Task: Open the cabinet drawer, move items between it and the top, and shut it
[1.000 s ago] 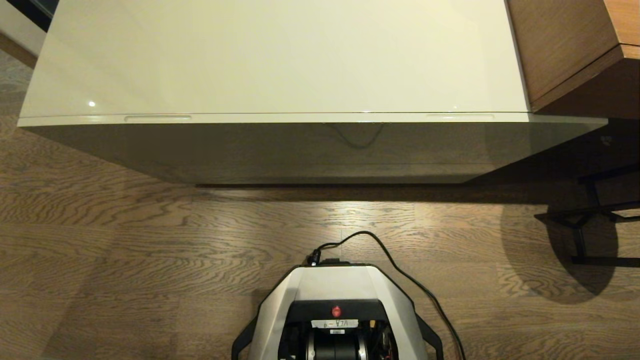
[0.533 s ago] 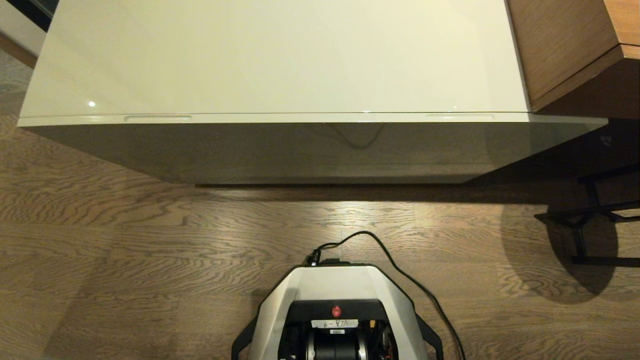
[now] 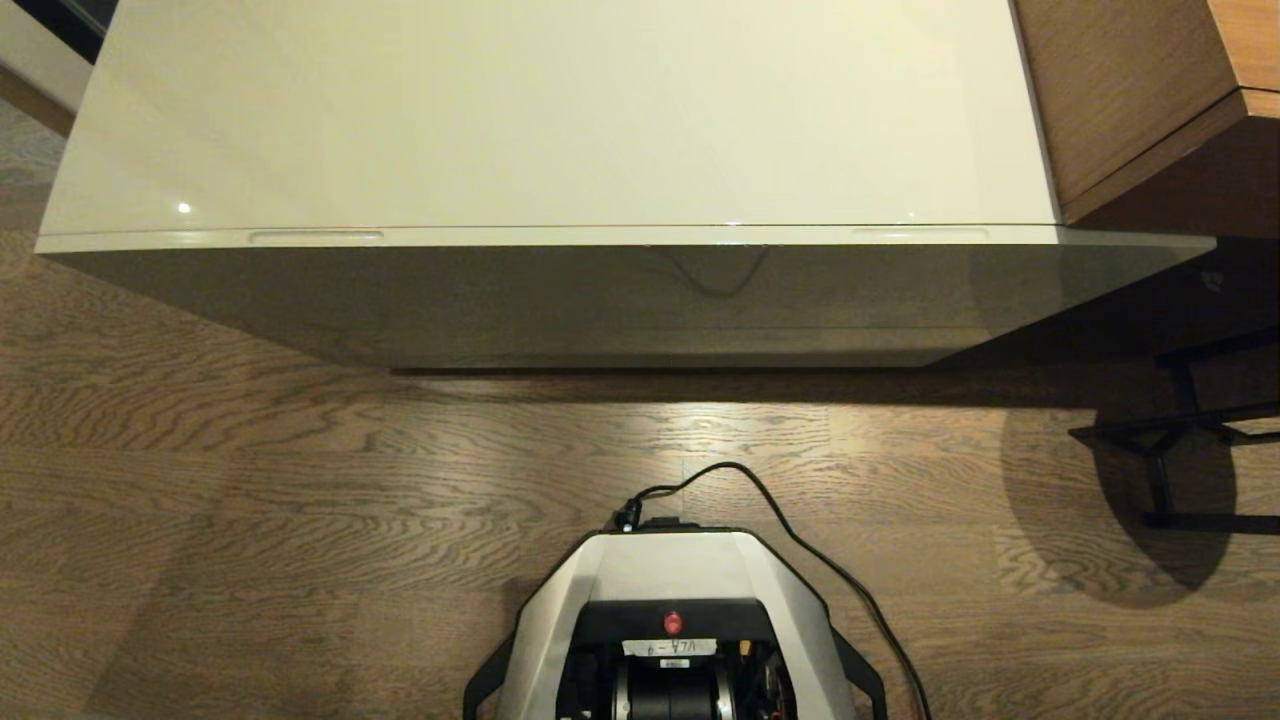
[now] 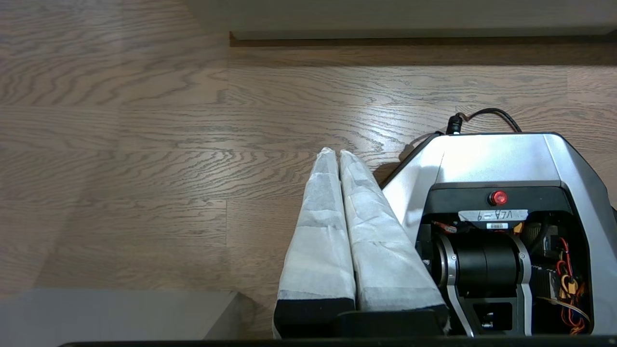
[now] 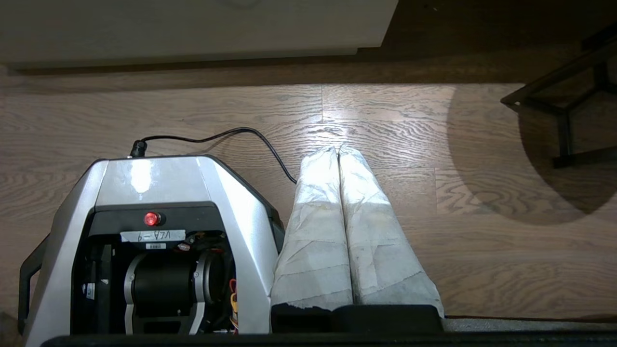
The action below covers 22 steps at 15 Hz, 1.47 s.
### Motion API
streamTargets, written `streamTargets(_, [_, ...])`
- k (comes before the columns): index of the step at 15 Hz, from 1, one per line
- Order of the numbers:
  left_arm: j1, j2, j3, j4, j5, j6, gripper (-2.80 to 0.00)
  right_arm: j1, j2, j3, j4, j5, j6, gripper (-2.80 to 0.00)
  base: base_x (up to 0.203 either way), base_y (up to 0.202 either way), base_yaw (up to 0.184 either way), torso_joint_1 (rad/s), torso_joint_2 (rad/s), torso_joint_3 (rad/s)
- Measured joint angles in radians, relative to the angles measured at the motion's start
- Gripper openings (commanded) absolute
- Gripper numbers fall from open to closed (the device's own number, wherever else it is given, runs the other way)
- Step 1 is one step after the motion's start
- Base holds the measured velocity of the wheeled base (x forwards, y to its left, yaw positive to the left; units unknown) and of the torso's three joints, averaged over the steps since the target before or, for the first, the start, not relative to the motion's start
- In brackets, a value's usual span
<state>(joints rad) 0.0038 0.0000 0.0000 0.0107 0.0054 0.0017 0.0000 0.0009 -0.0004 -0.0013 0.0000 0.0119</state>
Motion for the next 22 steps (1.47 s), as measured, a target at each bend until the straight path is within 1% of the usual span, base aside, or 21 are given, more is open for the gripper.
streamTargets(22, [-0.001, 0.0, 0.0, 0.0, 0.0, 0.0, -2.8, 0.001, 0.0, 0.0, 0.0, 0.0, 0.0, -2.8, 0.0, 0.0, 0.0, 0.0, 0.0, 0.0])
